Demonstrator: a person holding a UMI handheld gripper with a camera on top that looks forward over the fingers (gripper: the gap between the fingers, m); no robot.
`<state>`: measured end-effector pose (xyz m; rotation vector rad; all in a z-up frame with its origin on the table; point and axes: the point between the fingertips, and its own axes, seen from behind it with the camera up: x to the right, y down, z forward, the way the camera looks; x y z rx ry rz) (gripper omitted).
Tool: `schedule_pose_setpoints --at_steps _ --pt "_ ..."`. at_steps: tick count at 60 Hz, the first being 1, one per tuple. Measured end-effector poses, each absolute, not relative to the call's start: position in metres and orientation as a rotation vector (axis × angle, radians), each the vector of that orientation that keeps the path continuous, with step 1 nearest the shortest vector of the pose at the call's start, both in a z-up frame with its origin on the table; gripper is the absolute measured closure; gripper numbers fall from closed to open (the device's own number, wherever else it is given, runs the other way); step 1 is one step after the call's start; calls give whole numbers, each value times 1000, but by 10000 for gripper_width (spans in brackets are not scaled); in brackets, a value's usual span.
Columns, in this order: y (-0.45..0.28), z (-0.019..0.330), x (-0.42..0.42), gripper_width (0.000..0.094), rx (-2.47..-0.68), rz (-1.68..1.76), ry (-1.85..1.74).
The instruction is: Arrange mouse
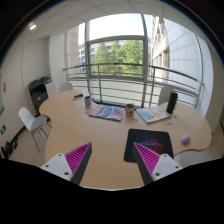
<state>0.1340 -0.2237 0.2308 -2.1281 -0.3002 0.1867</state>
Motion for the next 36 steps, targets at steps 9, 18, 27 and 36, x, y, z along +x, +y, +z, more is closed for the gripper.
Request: schedule_pose_setpoints --at_steps 9,18,27,36 --pt "-221 201 187 89 -2178 119 -226" --pt "-194 141 296 86 -2254 20 -107" --pt "-146 89 412 86 -2245 -105 9" --pt "-77 54 511 91 -2197 -173 116"
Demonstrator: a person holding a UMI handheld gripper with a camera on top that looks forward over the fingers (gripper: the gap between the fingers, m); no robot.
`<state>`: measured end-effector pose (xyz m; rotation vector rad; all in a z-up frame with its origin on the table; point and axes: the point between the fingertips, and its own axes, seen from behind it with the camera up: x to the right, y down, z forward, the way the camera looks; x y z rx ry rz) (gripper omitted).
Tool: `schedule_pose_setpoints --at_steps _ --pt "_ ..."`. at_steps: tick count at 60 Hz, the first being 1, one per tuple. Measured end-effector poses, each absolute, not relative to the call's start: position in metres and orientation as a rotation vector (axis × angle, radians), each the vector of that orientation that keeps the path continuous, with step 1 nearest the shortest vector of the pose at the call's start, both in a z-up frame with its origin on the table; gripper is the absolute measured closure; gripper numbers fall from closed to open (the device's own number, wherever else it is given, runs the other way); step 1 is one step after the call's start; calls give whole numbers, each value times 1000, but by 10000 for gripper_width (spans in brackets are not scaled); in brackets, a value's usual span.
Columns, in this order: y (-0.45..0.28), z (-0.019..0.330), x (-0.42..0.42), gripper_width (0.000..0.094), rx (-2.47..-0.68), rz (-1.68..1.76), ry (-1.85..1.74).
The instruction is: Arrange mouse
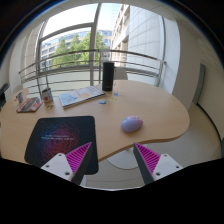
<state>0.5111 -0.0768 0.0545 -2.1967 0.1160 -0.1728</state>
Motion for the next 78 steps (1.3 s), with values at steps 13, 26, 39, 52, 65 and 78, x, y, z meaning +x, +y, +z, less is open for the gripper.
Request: schedule_pose_setpoints --at_steps 13,26,39,52,65,78 --pt "5 0 578 90 -2242 -136 216" --pt "63 -4 597 97 -2244 -99 263" --pt "107 -7 597 324 -2248 -144 207" --pt "116 -6 592 465 -2243 -218 84" --pt "104 52 596 511 -2180 -262 103" --pt "68 187 490 516 -1987 -90 90"
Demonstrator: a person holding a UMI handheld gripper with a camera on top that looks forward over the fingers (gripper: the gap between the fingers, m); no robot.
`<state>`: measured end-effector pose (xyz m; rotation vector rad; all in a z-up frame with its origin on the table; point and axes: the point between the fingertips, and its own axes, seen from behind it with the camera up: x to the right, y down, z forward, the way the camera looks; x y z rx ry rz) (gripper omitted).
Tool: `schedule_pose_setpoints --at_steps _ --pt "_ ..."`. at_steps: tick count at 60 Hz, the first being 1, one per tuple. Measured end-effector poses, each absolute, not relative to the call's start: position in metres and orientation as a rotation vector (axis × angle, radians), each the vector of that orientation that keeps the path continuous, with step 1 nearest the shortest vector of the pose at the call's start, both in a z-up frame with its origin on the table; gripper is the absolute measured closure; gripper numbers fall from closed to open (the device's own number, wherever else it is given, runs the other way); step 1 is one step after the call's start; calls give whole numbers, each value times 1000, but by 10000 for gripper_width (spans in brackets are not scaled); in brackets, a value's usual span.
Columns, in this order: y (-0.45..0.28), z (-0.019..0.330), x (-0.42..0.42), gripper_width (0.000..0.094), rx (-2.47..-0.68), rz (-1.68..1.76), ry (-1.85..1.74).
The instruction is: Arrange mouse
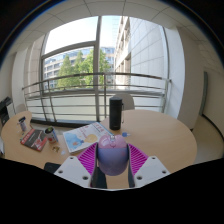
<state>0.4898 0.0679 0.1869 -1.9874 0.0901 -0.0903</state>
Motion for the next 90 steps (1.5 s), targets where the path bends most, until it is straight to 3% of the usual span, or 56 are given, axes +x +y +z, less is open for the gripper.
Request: schedule_pose_setpoints --at_steps 6,13,19,24,32,37,65,76,90 --pt "45 168 420 517 -2033 -8 57" --pt "25 88 360 516 -2146 40 34" --pt "21 46 344 506 -2215 23 44" --pt "19 14 332 432 -2248 24 55" --pt "12 -9 323 326 -2306 34 72" --pt "3 0 324 76 -2293 -17 57" --pt "-136 147 298 91 -2182 -140 43" --pt "-178 163 291 90 -2174 -152 23" --pt "-197 157 284 91 -2183 -142 14"
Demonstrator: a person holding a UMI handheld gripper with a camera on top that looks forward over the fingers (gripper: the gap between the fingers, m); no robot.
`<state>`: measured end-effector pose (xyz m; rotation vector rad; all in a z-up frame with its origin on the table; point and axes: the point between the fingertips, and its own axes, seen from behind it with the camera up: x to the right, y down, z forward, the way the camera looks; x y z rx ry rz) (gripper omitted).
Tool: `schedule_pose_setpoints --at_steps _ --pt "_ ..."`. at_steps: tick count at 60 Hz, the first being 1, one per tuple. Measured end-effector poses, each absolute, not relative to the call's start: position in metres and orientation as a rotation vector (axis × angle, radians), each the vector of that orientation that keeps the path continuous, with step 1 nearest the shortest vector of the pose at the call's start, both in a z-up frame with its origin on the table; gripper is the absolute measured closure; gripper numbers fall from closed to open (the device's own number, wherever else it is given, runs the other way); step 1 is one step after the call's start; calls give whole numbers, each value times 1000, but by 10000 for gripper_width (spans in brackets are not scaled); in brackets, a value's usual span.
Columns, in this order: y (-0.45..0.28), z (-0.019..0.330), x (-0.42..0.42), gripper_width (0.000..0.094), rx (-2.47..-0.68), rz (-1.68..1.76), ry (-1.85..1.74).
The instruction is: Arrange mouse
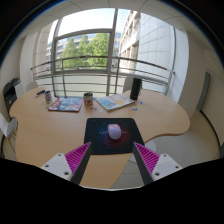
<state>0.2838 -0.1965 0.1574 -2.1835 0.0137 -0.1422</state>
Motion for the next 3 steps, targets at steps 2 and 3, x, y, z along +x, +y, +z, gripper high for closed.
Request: schedule_pose_setpoints --at_steps 2,3 --pt "-198 158 283 91 -2183 -142 17" --pt "-198 158 283 91 -2183 -142 19"
